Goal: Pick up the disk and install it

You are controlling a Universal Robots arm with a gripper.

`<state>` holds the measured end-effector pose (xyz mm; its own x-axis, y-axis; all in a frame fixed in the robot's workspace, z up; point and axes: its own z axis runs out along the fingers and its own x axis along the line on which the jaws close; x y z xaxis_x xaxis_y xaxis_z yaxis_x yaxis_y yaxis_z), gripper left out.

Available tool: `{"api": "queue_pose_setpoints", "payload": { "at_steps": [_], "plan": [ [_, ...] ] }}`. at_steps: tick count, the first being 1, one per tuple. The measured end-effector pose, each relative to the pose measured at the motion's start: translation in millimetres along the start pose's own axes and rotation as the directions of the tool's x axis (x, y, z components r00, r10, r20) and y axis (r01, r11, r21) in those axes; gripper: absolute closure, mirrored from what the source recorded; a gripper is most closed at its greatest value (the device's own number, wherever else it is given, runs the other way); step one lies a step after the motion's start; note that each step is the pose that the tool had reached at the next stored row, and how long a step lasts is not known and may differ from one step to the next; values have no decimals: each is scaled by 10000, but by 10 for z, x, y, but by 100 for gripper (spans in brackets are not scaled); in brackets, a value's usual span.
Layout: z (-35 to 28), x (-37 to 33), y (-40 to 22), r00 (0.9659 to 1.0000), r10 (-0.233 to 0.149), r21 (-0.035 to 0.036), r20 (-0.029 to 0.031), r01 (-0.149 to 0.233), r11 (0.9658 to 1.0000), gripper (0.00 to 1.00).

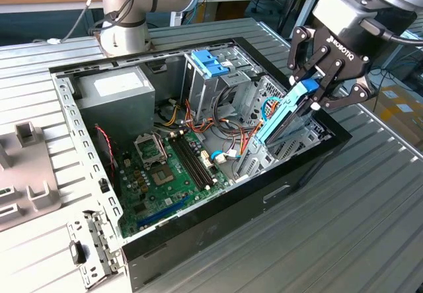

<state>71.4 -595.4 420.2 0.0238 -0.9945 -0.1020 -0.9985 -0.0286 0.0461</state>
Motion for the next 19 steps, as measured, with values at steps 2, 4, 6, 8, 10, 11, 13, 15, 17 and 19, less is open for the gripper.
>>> {"api": "queue_pose_setpoints", "payload": {
  "at_steps": [2, 4, 6, 8, 10, 11, 13, 15, 17, 19],
  "plan": [
    [24, 3, -1, 10000, 0, 0, 0, 0, 10000, 63],
    [43, 4, -2, 10000, 0, 0, 0, 0, 10000, 63],
    [67, 7, -3, 10000, 0, 0, 0, 0, 10000, 63],
    [89, 9, -4, 10000, 0, -1, 0, 0, 10000, 63],
    [114, 12, -5, 10000, 0, -1, -1, 0, 10000, 63],
    [123, 13, -6, 10000, 0, -1, -1, 0, 10000, 63],
    [152, 16, -7, 10000, 0, 0, -1, 0, 10000, 63],
    [169, 17, -8, 10000, 0, 0, -2, 0, 10000, 63],
    [186, 19, -9, 10000, 0, 0, -1, 0, 10000, 63],
    [194, 20, -9, 10000, 0, 0, -2, 0, 10000, 63]
  ]
}}
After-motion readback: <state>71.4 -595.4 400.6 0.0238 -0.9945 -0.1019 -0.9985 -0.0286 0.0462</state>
